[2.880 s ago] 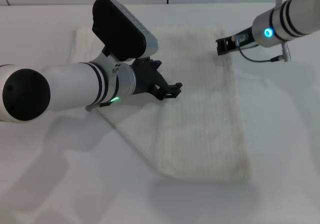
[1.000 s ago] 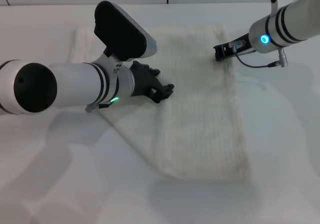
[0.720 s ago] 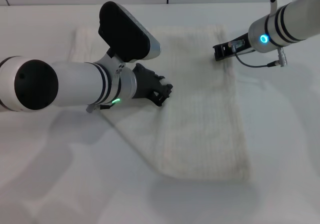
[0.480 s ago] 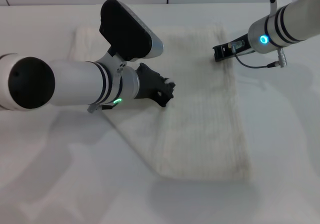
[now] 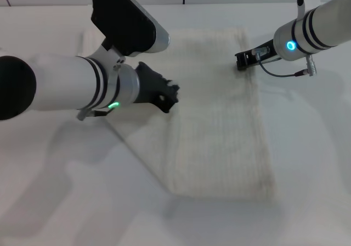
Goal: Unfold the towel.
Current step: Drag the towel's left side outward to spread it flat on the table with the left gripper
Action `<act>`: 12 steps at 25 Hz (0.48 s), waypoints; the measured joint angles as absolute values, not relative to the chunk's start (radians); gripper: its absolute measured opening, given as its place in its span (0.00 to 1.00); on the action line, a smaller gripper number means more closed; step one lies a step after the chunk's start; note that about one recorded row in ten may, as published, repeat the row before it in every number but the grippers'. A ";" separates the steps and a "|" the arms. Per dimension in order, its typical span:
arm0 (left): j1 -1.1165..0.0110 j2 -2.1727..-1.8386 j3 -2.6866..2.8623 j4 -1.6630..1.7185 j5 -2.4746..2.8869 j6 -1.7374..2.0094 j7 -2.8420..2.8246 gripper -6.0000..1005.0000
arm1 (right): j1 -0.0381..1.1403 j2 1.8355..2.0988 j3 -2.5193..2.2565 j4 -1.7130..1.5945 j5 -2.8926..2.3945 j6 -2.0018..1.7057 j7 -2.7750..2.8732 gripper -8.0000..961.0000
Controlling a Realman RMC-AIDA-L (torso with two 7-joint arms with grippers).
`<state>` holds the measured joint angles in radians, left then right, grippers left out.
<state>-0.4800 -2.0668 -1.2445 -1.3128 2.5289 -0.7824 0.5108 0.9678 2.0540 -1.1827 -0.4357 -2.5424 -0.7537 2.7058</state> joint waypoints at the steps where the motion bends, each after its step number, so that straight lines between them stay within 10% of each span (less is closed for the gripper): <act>1: -0.475 -2.067 -1.243 -1.342 2.575 -0.817 0.470 0.06 | 0.968 2.054 -1.183 -0.436 -2.543 -0.754 2.706 0.03; 12: -0.435 -2.067 -1.239 -1.584 2.842 -1.147 0.201 0.06 | 0.965 2.059 -1.183 -0.441 -2.543 -0.755 2.706 0.03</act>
<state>-0.4352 -2.0674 -1.2388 -1.5843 2.8423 -1.1469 0.2009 0.9653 2.0593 -1.1826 -0.4413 -2.5434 -0.7548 2.7060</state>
